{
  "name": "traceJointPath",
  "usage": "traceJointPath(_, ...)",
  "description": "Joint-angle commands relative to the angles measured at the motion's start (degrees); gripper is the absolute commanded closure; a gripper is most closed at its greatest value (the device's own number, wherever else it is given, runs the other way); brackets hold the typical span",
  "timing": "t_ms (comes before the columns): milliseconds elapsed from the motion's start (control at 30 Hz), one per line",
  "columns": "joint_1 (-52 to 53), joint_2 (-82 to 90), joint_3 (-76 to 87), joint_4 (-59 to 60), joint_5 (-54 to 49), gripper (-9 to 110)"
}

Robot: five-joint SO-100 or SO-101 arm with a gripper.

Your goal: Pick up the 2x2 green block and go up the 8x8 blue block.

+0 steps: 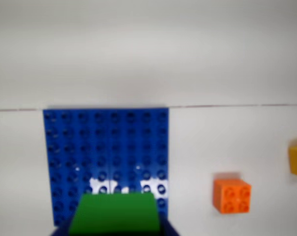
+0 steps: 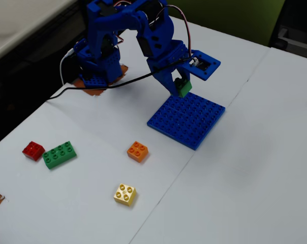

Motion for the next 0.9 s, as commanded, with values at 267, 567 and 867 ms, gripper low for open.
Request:
traceJointPath(267,-0.4,3.8,0.3,-0.6,-0.5,101)
traceJointPath(567,-1.3,3.8,1.1,0.2,-0.3,101)
traceJointPath(867,-3.5,2.1,-0.8,4.2,0.7,101)
